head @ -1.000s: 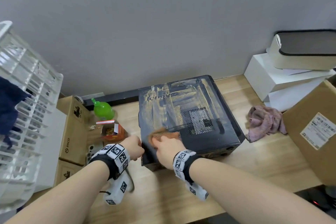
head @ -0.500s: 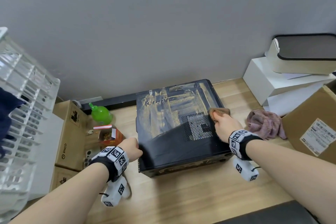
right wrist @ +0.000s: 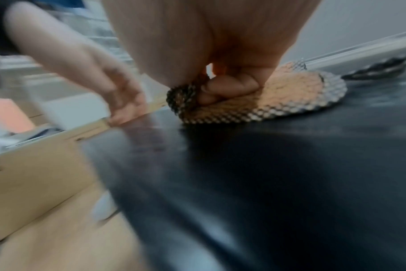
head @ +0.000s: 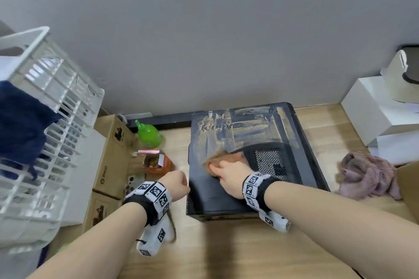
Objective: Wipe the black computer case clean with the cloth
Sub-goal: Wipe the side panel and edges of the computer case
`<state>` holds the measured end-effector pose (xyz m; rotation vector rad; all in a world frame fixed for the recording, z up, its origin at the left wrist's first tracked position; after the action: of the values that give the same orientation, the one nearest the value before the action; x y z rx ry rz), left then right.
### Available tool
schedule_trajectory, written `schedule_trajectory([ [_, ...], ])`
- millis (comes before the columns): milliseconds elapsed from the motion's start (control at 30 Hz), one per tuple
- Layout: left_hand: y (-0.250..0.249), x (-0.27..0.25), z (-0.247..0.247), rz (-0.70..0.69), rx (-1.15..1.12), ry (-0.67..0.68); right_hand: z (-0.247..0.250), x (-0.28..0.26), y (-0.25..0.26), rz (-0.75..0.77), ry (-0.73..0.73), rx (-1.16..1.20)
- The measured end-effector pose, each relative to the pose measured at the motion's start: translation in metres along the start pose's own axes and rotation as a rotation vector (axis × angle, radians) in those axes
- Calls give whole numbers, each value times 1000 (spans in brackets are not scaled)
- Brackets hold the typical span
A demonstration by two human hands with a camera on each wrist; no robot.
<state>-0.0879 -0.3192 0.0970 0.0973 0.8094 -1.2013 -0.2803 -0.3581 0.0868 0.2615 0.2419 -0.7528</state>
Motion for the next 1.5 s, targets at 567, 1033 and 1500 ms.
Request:
schedule_trajectory([
  [567, 7, 55, 18, -82, -147, 69, 39, 82, -6, 182, 14, -124],
  [1033, 5, 69, 38, -246, -316, -174, 61, 182, -70, -55, -10, -113],
  [1500, -23, 67, 49, -268, -47, -129, 39, 78, -42, 84, 60, -59],
])
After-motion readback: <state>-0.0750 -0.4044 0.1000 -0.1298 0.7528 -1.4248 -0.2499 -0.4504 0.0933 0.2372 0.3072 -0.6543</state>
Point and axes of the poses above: each hand's wrist, its own x-axis towards the middle knuckle, its own z-axis out of the back of the hand, y = z × x, the point moved 4 cm from there along x, towards the middle knuckle, and after that the axes turned 9 degrees about -x, right-handed, at the moved point
